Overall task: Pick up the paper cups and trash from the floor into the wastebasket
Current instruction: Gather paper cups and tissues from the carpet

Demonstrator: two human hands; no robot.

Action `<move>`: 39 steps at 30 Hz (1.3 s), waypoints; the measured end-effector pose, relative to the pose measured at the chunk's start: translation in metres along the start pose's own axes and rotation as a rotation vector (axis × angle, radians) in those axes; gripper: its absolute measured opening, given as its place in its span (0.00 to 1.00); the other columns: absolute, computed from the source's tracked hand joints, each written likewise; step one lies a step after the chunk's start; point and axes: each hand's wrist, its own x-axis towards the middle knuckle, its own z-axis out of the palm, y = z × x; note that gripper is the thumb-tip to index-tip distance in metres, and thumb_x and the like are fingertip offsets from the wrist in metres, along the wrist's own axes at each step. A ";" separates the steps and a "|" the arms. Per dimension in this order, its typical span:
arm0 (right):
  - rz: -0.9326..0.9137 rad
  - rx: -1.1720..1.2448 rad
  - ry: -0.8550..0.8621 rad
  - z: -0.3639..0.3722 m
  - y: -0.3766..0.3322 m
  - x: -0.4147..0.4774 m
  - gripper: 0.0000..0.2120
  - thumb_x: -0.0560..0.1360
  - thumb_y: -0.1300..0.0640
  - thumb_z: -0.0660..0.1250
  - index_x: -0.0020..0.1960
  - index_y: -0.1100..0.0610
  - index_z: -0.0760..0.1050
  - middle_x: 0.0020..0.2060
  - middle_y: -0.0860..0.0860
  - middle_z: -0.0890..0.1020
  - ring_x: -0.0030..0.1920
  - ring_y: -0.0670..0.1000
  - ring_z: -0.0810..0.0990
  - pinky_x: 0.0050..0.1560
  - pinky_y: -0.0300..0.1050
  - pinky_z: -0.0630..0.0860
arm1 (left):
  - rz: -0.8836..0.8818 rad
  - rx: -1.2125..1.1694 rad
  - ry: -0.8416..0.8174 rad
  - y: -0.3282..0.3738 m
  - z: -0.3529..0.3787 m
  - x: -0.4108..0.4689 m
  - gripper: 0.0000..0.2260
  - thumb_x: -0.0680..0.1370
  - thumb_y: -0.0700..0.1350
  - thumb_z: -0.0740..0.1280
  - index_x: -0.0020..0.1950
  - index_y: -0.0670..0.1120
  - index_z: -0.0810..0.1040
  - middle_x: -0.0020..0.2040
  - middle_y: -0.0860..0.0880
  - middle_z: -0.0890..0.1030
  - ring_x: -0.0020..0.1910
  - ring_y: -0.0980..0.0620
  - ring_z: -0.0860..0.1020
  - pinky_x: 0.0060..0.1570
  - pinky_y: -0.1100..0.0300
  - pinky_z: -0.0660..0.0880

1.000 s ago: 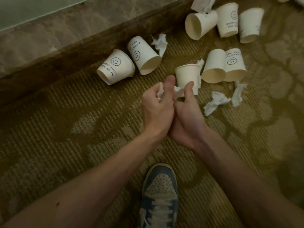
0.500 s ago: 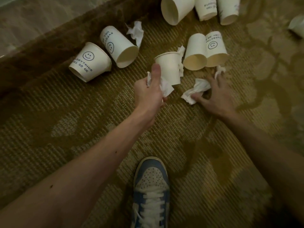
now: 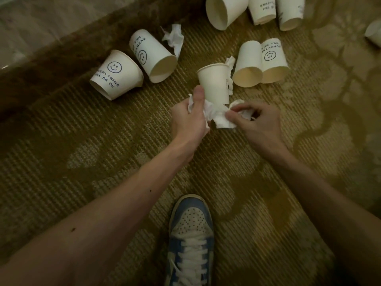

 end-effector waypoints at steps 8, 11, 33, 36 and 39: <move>0.042 0.482 -0.127 0.008 -0.070 -0.012 0.12 0.81 0.52 0.64 0.46 0.56 0.83 0.40 0.51 0.86 0.40 0.45 0.84 0.39 0.38 0.79 | 0.234 -0.136 -0.131 0.027 0.001 -0.021 0.15 0.79 0.64 0.58 0.48 0.56 0.78 0.42 0.57 0.85 0.42 0.58 0.84 0.39 0.62 0.81; 0.190 0.658 -0.340 0.008 -0.080 -0.007 0.30 0.82 0.38 0.47 0.56 0.57 0.82 0.49 0.53 0.86 0.52 0.49 0.85 0.55 0.49 0.81 | 0.248 -0.152 -0.025 0.029 -0.007 -0.016 0.15 0.79 0.63 0.63 0.46 0.53 0.81 0.40 0.55 0.85 0.40 0.57 0.84 0.36 0.63 0.80; -0.024 -1.019 -0.471 0.011 -0.062 0.178 0.17 0.77 0.55 0.68 0.65 0.56 0.74 0.57 0.59 0.78 0.54 0.60 0.77 0.52 0.56 0.76 | 0.200 0.144 0.027 0.023 -0.029 0.020 0.21 0.76 0.65 0.65 0.37 0.48 0.72 0.29 0.55 0.75 0.28 0.56 0.76 0.32 0.52 0.76; 0.005 -0.927 -0.462 0.013 -0.060 0.181 0.20 0.73 0.53 0.73 0.62 0.57 0.76 0.55 0.58 0.78 0.53 0.59 0.77 0.50 0.54 0.76 | 0.176 0.091 0.023 0.023 -0.031 0.022 0.21 0.78 0.62 0.65 0.41 0.44 0.74 0.29 0.51 0.76 0.24 0.57 0.75 0.24 0.61 0.72; 0.025 -0.781 -0.379 0.014 -0.051 0.179 0.20 0.70 0.55 0.76 0.59 0.60 0.77 0.55 0.59 0.79 0.53 0.57 0.78 0.48 0.52 0.76 | 0.175 0.075 0.026 0.026 -0.031 0.025 0.20 0.78 0.61 0.65 0.39 0.45 0.73 0.25 0.53 0.74 0.21 0.56 0.74 0.22 0.63 0.70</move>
